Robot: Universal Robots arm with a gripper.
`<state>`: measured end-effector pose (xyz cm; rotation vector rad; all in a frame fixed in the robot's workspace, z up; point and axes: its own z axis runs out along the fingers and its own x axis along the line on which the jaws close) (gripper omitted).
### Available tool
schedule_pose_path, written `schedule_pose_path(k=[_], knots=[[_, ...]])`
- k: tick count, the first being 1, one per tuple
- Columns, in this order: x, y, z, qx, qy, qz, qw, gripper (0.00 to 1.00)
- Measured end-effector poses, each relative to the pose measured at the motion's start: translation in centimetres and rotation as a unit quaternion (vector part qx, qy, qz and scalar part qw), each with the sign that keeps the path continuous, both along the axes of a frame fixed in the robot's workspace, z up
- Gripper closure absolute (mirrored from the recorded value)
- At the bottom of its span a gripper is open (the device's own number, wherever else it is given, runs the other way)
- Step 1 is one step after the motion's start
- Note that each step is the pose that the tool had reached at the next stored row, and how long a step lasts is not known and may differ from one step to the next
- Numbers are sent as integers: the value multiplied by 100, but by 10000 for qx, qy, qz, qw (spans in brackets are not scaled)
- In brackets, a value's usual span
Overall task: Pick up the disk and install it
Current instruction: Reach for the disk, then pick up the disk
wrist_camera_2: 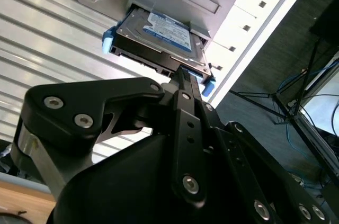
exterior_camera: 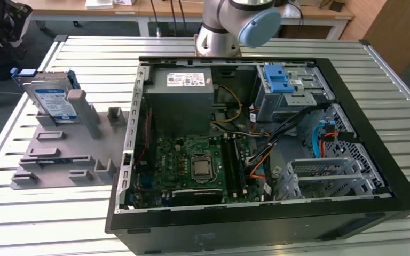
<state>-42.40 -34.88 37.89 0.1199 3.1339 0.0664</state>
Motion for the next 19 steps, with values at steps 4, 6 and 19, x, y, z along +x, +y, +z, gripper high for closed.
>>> schedule_pose_path(k=[4,6,19], knots=[[-1,0,-2,0,0,0,10000,89],[-1,0,-2,0,0,0,10000,89],[-3,0,-2,-3,0,244,9997,89]])
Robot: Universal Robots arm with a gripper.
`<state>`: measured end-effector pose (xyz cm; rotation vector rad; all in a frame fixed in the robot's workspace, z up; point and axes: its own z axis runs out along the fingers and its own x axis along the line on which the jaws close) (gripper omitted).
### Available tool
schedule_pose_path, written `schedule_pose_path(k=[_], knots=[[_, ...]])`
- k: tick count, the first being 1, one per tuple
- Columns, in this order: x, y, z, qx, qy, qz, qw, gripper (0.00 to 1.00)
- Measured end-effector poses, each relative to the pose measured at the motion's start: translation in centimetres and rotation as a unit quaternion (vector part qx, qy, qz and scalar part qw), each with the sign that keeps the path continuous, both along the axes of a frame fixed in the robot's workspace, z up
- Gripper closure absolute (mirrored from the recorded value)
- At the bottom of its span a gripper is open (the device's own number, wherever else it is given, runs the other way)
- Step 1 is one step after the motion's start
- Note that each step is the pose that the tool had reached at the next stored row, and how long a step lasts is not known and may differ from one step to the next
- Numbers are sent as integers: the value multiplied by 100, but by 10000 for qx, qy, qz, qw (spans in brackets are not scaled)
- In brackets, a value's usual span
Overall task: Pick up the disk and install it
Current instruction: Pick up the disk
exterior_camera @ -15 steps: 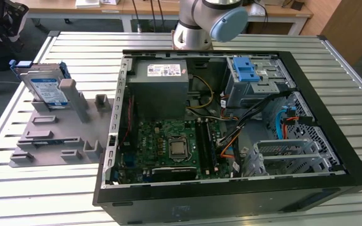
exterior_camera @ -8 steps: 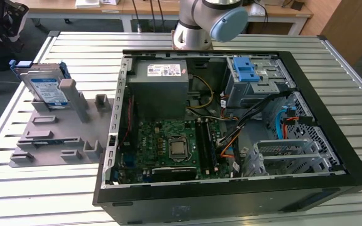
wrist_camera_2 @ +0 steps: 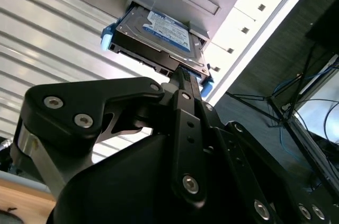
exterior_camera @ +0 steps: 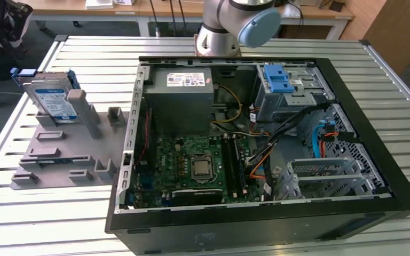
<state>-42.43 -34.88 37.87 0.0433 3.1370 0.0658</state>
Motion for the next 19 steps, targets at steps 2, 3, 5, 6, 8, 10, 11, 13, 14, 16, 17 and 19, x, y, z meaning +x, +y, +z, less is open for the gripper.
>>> schedule_pose_path(k=[2,3,5,6,8,10,11,13,14,16,17,19], knots=[[-2,0,0,-3,0,156,9999,89],[-3,0,-1,-4,0,238,9997,89],[-4,0,-2,-16,-1,399,9992,89],[-4,0,-2,-22,-1,475,9989,89],[-4,0,0,-29,1,619,9981,89],[-4,0,-1,-30,0,743,9972,89],[-4,0,-1,-30,0,805,9967,89],[-4,0,-1,-30,-1,932,9956,89],[-5,1,-1,-30,-1,1001,9950,89],[-4,0,-2,-30,-2,1162,9932,89],[-4,0,-3,-30,-2,1251,9921,89],[-4,0,-5,-30,-3,1437,9896,89]])
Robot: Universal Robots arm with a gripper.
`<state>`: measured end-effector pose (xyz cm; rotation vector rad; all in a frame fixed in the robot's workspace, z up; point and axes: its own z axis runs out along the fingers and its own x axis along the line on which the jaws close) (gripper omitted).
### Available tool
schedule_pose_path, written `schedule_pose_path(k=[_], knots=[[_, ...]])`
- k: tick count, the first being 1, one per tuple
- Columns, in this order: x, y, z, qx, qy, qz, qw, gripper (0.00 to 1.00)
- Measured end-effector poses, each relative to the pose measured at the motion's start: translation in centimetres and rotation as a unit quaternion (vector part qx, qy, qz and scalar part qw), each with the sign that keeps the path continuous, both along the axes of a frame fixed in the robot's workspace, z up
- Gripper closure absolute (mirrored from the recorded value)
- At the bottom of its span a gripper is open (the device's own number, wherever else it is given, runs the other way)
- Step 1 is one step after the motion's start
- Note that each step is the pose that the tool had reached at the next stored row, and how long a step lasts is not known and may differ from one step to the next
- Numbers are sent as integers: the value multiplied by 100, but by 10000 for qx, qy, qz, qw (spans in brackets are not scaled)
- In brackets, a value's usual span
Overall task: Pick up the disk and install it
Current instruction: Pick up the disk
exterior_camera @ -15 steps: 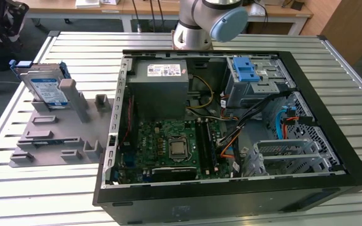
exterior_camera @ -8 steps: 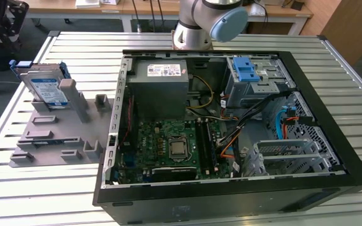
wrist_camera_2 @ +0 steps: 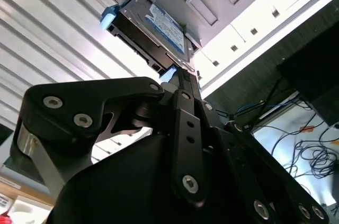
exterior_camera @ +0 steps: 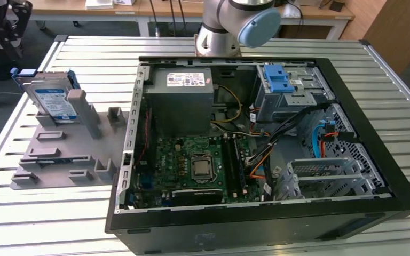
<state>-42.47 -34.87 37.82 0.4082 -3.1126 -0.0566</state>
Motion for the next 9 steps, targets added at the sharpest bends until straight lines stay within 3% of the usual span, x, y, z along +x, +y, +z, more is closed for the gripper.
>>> schedule_pose_path(k=[5,9], knots=[[0,0,-6,0,0,449,9990,89],[0,0,-10,0,0,816,9967,89]])
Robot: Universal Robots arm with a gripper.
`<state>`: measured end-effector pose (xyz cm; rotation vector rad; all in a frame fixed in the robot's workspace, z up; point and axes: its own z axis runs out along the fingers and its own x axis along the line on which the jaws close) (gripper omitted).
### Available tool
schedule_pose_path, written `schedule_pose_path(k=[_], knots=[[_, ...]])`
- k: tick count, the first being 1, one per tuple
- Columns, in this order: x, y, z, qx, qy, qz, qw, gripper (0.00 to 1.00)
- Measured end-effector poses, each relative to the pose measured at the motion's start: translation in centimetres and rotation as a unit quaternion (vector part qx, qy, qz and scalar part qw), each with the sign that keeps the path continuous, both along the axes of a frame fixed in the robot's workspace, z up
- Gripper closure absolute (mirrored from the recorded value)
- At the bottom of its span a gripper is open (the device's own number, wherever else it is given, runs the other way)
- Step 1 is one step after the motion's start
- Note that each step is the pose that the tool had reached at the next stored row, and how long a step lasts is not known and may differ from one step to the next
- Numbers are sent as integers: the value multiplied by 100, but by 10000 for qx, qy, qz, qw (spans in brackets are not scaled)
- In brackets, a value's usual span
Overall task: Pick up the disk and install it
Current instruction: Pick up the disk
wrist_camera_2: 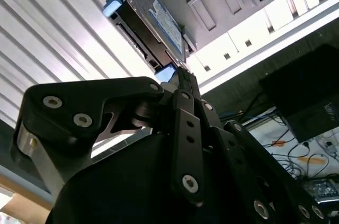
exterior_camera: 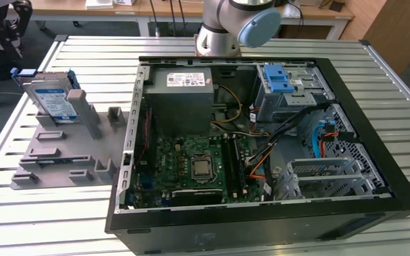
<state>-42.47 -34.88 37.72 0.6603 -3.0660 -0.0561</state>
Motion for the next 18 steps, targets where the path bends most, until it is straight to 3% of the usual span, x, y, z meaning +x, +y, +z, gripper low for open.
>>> schedule_pose_path(k=[4,8,13,18], knots=[[0,0,-4,0,0,362,9993,89],[0,0,-7,0,0,722,9974,89],[0,0,-11,0,0,1178,9930,89],[0,0,-13,0,0,1604,9871,89]])
